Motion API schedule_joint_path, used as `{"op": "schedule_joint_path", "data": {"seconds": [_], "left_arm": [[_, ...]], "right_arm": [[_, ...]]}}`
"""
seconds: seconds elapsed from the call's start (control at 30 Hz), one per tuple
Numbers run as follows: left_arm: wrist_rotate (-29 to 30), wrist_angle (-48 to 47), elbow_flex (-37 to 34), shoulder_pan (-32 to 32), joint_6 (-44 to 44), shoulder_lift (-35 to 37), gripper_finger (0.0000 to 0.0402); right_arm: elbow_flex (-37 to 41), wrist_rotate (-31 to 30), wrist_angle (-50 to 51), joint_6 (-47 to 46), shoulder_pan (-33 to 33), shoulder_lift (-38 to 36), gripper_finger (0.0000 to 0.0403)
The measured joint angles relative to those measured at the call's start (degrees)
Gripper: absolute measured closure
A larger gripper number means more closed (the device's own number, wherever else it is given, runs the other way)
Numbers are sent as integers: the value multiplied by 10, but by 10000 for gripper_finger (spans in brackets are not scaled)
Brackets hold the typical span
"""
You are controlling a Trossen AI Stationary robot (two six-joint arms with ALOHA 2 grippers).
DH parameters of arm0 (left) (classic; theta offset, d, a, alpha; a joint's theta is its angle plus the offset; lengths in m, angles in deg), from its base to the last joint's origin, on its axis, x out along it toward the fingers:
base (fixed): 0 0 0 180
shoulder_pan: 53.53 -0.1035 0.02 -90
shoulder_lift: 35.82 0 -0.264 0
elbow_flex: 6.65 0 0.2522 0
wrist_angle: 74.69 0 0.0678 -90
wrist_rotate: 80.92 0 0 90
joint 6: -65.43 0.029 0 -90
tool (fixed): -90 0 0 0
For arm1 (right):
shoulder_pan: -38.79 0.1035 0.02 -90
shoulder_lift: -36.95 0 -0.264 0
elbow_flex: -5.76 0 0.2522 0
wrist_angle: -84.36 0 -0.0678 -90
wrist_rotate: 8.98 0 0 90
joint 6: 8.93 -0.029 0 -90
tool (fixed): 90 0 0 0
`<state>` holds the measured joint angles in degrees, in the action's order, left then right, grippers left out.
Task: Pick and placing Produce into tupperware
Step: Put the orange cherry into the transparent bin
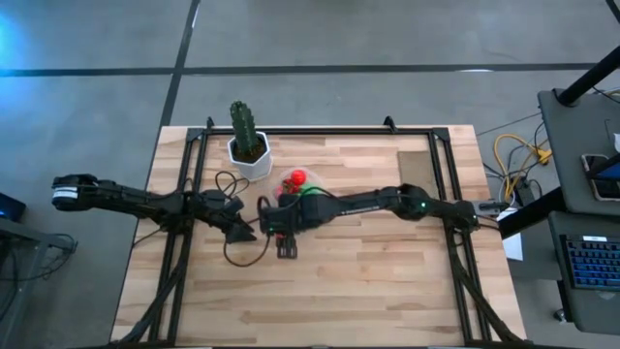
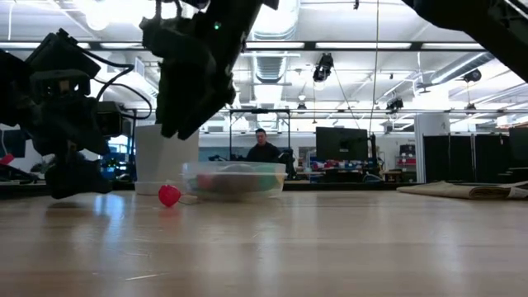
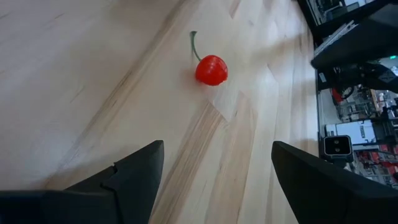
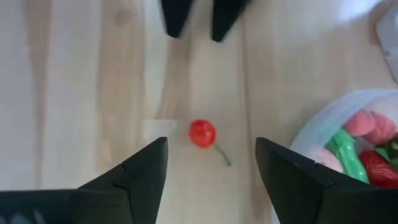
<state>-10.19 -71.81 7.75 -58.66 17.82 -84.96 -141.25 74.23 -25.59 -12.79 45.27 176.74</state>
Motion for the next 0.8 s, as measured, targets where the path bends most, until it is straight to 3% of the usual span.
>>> {"op": "schedule_joint_path", "data": {"seconds": [0.8], "left_arm": [[0,0,0,0,0,1,118]], "right_arm": [[22,12,-52,-9,-6,56,172]]}}
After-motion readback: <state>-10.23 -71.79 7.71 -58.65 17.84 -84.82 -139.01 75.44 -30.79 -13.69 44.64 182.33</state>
